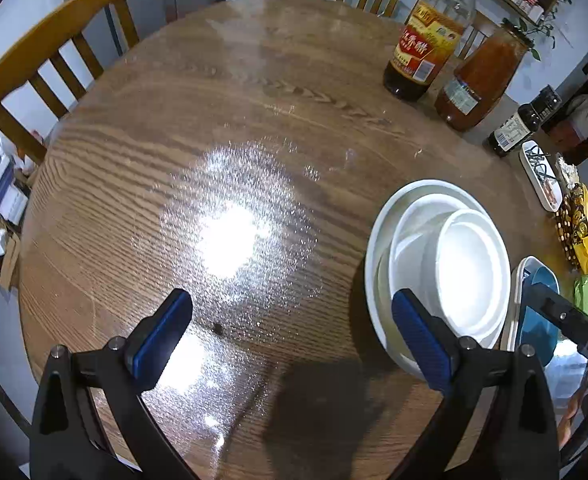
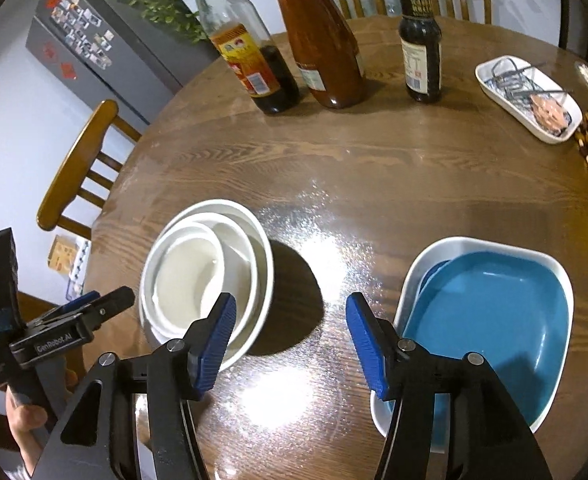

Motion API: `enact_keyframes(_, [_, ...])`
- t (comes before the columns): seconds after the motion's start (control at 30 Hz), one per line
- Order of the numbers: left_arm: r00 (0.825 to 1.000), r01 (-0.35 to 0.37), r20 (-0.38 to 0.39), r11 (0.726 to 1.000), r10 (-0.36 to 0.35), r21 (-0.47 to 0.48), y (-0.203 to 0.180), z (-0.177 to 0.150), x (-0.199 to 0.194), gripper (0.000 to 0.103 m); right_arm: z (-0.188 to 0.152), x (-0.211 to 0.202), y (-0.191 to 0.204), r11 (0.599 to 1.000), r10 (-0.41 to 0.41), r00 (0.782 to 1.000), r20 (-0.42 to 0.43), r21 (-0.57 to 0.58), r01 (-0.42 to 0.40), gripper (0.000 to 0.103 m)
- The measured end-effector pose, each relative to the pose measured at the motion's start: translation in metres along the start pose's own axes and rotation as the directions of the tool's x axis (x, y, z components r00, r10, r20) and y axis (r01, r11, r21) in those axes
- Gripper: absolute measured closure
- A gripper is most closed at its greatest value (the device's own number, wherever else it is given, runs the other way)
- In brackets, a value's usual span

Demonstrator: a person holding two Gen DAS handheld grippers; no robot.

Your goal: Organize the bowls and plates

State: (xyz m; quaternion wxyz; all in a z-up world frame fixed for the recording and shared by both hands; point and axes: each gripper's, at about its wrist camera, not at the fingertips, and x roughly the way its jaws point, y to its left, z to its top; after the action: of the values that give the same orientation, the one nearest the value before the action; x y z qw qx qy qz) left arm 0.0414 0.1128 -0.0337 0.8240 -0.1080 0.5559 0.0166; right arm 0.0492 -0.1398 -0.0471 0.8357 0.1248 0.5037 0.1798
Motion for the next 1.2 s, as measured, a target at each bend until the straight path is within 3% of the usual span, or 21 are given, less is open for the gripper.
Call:
enact_keyframes(0.13, [0.999, 0.031, -0.033, 0.999, -0.032, -0.028, 0.003, 0.003, 0.005, 0.003, 0.000, 0.006, -0.004, 1.000, 0.021, 1.000, -0.019, 0.020, -0.021, 0.045])
enact_keyframes(0.63, [0.996, 0.025, -0.082, 0.998, -0.029, -0.052, 0.011, 0.006, 0.015, 0.002, 0.004, 0.027, -0.018, 0.997, 0.034, 0.996, -0.077, 0.079, -0.028, 0.045])
enact_keyframes(1.2, [0.996, -0.032, -0.080, 0.999, 0.032, 0.007, 0.001, 0.011, 0.027, 0.001, 0.012, 0.037, -0.006, 0.998, -0.064, 0.994, -0.085, 0.009, 0.065, 0.045])
